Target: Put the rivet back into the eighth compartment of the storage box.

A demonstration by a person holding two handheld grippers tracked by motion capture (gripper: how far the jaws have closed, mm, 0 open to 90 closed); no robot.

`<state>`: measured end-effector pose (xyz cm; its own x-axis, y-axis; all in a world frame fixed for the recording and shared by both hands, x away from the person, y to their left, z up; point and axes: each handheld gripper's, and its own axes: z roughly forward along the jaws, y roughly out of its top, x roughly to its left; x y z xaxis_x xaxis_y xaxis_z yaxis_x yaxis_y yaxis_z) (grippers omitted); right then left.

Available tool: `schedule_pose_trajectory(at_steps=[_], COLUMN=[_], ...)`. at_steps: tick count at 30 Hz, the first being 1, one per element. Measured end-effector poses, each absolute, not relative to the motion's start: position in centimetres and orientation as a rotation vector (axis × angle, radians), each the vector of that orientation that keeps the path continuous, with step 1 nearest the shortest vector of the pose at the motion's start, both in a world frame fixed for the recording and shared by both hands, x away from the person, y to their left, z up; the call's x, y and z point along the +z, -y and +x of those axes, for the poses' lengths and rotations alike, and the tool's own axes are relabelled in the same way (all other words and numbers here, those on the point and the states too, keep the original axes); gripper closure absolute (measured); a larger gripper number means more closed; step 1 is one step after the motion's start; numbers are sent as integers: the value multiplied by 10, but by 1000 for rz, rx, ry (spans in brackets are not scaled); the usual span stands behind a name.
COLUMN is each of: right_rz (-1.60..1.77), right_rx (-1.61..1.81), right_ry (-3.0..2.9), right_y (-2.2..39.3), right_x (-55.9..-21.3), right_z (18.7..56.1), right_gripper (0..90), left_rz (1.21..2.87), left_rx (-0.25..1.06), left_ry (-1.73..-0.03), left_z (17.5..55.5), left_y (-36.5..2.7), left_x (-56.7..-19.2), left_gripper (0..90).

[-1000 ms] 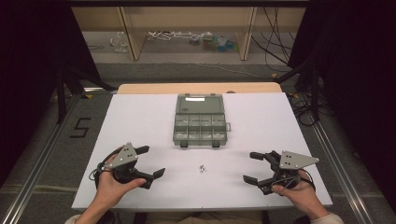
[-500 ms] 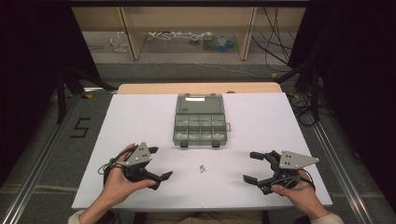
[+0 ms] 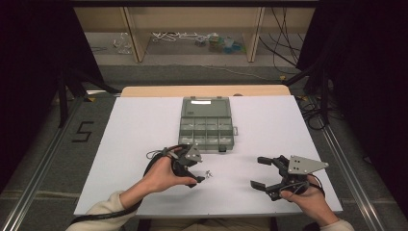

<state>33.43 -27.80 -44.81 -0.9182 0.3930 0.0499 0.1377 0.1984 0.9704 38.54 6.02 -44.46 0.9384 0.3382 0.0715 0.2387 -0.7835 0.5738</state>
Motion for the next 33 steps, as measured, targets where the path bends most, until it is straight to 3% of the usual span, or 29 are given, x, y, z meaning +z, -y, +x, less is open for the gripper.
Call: schedule_pose_trajectory(at_steps=[10,33], right_rz=[550,500], right_rx=[1799,1774], right_ry=[-2260,-2289], right_y=[276,278], right_x=[-449,-448], right_z=[332,334], right_gripper=[162,162], left_rz=[2663,2757], left_rx=[158,106], left_ry=[-324,-305], left_z=[386,392], left_y=[-30,-12], left_x=[-449,-461], left_gripper=[450,575])
